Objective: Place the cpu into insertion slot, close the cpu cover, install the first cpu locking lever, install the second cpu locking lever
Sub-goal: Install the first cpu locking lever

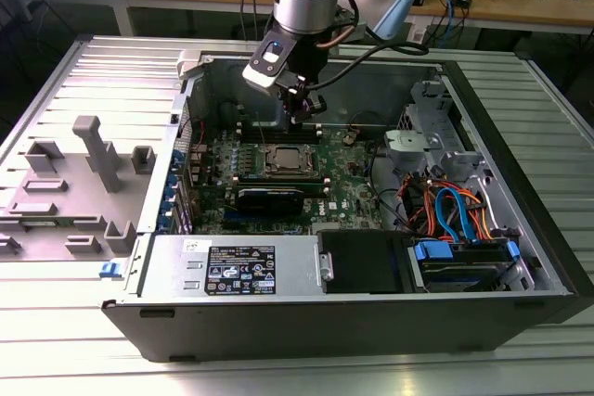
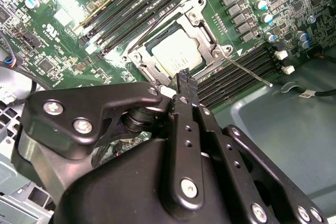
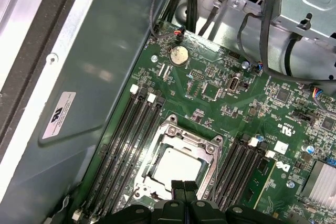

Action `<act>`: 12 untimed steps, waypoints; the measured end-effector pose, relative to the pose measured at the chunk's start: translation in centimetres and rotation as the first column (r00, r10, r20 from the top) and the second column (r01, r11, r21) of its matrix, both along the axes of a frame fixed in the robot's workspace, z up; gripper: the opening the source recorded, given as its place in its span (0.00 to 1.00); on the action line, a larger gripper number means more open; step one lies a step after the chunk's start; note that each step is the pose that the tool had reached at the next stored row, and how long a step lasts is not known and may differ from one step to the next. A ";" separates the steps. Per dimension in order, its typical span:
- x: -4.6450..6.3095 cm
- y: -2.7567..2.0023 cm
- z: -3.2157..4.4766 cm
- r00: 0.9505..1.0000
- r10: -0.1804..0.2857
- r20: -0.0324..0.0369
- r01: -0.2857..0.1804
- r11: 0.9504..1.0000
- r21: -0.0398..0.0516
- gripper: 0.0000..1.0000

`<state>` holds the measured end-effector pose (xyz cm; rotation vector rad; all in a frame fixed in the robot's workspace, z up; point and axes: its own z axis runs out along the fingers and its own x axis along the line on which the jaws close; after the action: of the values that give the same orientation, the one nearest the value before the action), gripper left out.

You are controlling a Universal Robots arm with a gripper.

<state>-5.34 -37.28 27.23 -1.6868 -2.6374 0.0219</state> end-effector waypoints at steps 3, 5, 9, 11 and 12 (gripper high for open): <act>0.0 0.00 0.00 1.000 0.000 0.000 0.000 1.000 0.000 0.11; 0.0 0.00 0.00 1.000 0.002 0.000 -0.002 1.000 0.000 0.11; 0.0 -0.01 0.06 0.999 0.043 0.000 -0.043 0.999 0.000 0.11; 0.0 -0.01 0.25 0.999 0.054 0.000 -0.054 0.999 0.000 0.11; -0.1 0.00 0.30 0.998 0.058 0.000 -0.058 0.998 0.000 0.11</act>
<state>-5.40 -37.29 27.53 -1.6096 -2.6856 0.0218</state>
